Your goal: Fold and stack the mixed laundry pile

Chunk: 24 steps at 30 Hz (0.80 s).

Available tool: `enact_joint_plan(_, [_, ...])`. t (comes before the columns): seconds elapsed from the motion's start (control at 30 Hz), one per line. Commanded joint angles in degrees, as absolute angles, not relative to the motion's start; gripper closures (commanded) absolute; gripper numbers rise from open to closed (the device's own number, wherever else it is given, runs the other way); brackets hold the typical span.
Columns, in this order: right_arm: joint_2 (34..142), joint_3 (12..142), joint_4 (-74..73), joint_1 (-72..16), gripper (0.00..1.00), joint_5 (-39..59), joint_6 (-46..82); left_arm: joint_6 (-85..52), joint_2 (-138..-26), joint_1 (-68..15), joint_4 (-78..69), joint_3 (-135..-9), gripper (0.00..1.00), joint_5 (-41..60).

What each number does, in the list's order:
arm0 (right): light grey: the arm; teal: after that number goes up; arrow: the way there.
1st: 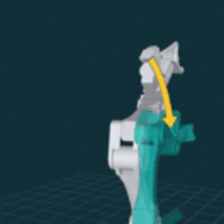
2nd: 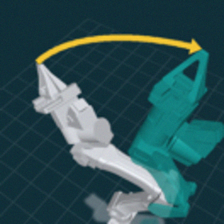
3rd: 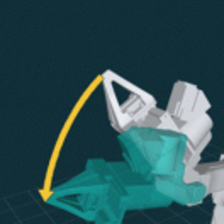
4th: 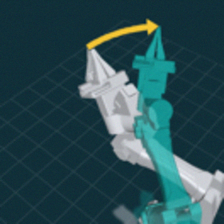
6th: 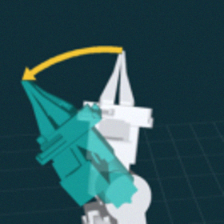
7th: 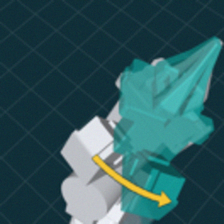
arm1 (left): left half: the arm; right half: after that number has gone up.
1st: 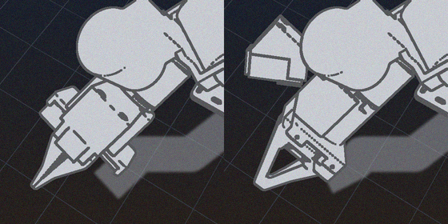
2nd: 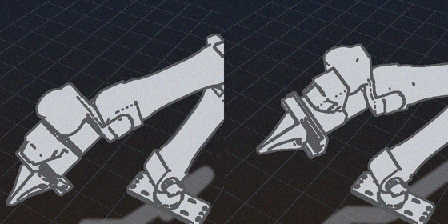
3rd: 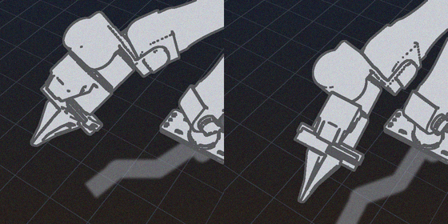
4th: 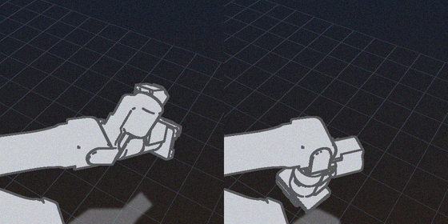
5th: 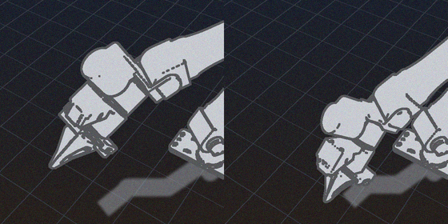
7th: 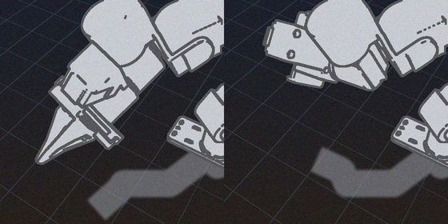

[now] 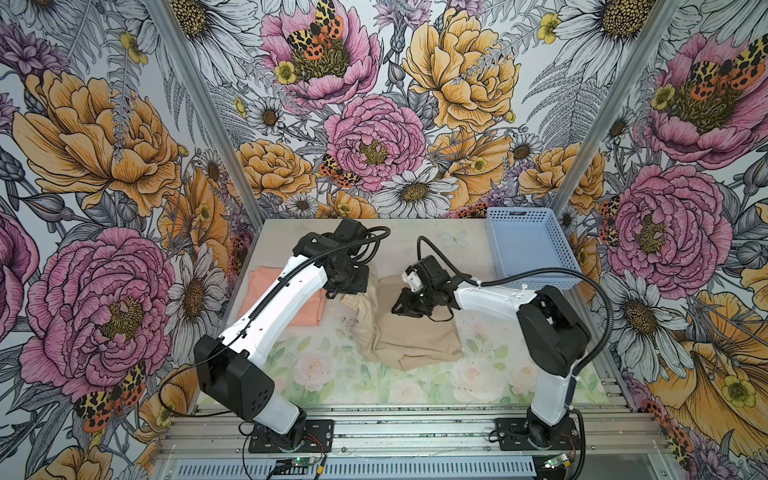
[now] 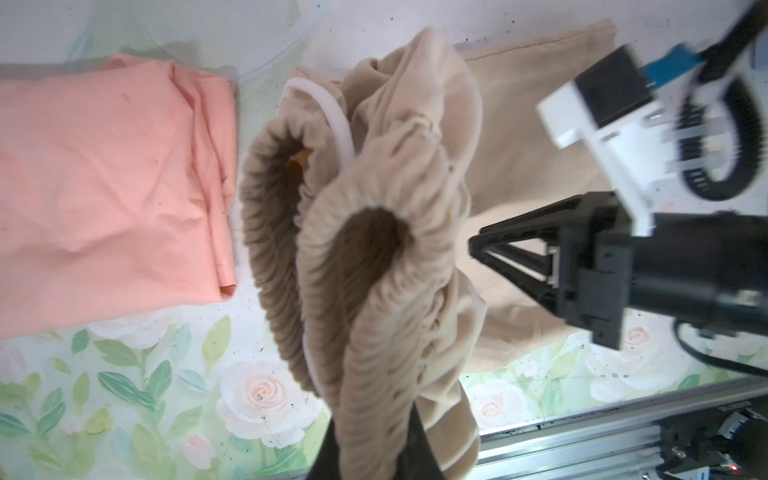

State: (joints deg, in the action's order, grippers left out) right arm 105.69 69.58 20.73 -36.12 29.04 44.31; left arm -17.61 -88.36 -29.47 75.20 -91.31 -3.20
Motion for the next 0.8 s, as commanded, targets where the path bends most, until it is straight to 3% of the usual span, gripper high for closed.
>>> enact_joint_plan(0.0, [97.5,63.43,27.65,-32.06,0.74,27.74,38.9,-22.16,-90.35,-32.02,74.98,-94.01,1.0,-2.11])
enact_joint_plan(0.23, [87.82,53.5,30.54,-22.95,0.73,27.17,35.27,-29.34,-97.55,-40.29,74.8,-100.27,1.0,-2.24])
enact_joint_plan(0.7, [82.68,45.66,30.84,-12.81,0.72,29.09,29.86,-36.82,-116.04,-49.8,74.71,-113.58,1.0,-2.37])
enact_joint_plan(0.77, [81.57,44.88,31.33,-11.94,0.72,29.51,29.47,-37.35,-118.21,-50.55,74.71,-114.77,0.78,-2.45])
